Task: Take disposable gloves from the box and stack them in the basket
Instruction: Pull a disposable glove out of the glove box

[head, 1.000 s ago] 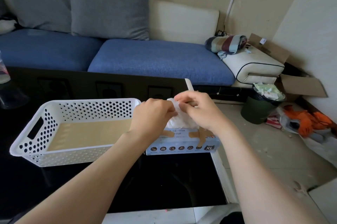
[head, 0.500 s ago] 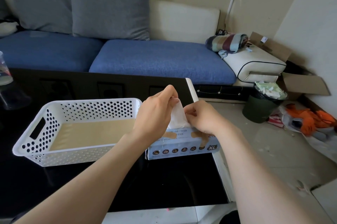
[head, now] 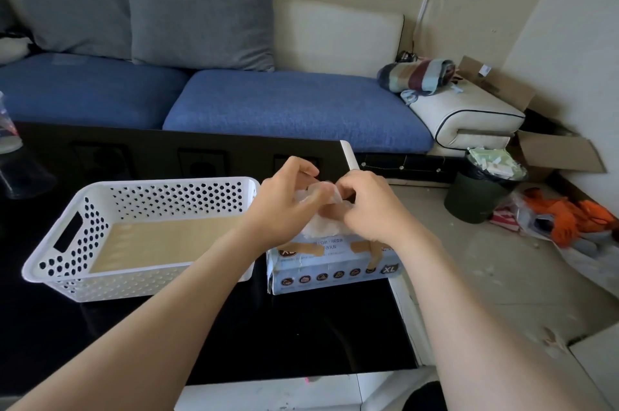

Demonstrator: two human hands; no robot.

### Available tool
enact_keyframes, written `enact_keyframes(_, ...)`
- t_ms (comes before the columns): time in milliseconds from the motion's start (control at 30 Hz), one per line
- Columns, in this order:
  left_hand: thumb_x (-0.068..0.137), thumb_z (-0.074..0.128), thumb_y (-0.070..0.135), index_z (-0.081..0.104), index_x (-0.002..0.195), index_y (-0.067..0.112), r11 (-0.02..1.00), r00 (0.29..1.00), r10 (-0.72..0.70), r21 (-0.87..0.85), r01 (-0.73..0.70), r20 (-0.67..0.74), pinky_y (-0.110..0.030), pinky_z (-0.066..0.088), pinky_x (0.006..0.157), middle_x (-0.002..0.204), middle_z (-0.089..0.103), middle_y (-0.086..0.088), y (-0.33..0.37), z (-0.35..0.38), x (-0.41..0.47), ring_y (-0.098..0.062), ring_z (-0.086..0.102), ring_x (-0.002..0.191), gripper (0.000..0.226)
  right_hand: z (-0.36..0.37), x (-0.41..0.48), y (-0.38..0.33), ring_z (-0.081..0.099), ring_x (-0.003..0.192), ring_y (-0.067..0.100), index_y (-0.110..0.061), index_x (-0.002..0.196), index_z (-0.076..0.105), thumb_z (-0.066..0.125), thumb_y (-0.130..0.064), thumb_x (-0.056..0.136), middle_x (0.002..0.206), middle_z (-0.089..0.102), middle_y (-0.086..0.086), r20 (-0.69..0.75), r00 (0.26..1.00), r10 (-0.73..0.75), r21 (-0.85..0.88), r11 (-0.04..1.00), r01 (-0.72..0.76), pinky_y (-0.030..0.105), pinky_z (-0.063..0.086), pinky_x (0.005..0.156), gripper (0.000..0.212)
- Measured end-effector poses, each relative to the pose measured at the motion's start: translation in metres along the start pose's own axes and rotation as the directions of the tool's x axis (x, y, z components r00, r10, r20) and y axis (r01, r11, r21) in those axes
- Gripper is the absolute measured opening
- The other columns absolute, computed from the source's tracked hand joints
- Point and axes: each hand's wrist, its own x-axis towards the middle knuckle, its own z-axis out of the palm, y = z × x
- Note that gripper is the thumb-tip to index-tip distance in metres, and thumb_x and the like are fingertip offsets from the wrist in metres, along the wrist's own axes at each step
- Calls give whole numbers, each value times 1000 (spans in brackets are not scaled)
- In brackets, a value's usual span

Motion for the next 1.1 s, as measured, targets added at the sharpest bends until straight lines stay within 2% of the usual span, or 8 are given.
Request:
enact_keyframes(100, 77, 80, 59, 56, 121, 38, 959, 975, 9, 274, -71, 222, -33, 58, 81, 106, 67, 18, -13, -2, -4, -2, 65, 94, 55, 5, 1, 6, 49, 61, 10, -24, 76, 51, 72, -30, 101, 72, 56, -6, -22, 1000, -10, -12, 1000, 10, 25, 39, 59, 33)
enact_keyframes(200, 72, 78, 71, 51, 120, 38, 868, 966, 38, 471, -159, 256, -36, 49, 84, 98, 63, 20, -21, 3, -4, -7, 62, 88, 64, 9, 3, 11, 48, 63, 15, -25, 82, 41, 58, -22, 106, 75, 53, 0, -47, 999, -25, -82, 996, 21, 31, 37, 57, 30)
enact_keyframes(467, 57, 64, 87, 45, 131, 38, 863, 959, -31, 491, -115, 280, -46, 53, 94, 108, 63, 19, -26, 4, 3, -12, 63, 97, 91, 14, 10, 23, 53, 65, 19, -20, 101, 46, 52, -27, 111, 80, 56, 1, -262, 965, 11, 23, 1000, -5, 34, 43, 56, 14)
enact_keyframes(600, 57, 67, 86, 46, 132, 39, 856, 956, -48, 505, -111, 290, -47, 53, 93, 104, 62, 21, -26, 3, 5, -11, 62, 94, 91, 14, 13, 23, 48, 64, 8, -5, 136, 52, 50, -26, 113, 76, 52, -7, -367, 929, 53, 76, 997, -26, 17, 35, 52, 31)
enact_keyframes(700, 57, 67, 87, 47, 133, 38, 857, 955, -55, 504, -105, 293, -47, 52, 95, 105, 62, 21, -26, 3, 6, -11, 62, 96, 93, 15, 15, 23, 53, 72, 12, -9, 127, 52, 47, -26, 113, 82, 54, -6, -413, 908, 70, 81, 996, -39, 25, 33, 55, 22)
enact_keyframes(800, 58, 68, 86, 49, 129, 39, 852, 955, -55, 512, -108, 293, -47, 52, 96, 105, 63, 20, -26, 3, 5, -12, 62, 96, 87, 9, 12, 18, 54, 69, 11, -13, 111, 52, 48, -20, 112, 82, 59, 0, -449, 891, 75, 169, 986, 2, 19, 38, 54, 8)
enact_keyframes(933, 68, 73, 80, 52, 110, 37, 824, 950, -64, 553, -123, 305, -46, 49, 95, 98, 60, 20, -23, 3, 4, -14, 60, 93, 64, 1, 9, 9, 54, 70, 4, -10, 110, 54, 47, -10, 110, 84, 58, -3, -553, 826, 107, 288, 955, 68, 18, 40, 61, 8)
enact_keyframes(1100, 75, 67, 80, 54, 117, 35, 799, 943, -78, 586, -135, 323, -43, 43, 100, 102, 61, 20, -20, 2, -1, -13, 61, 99, 63, -6, 8, -4, 49, 65, -3, -5, 108, 52, 43, -1, 107, 78, 47, -10, -677, 731, 81, 299, 938, 173, 14, 38, 62, 10)
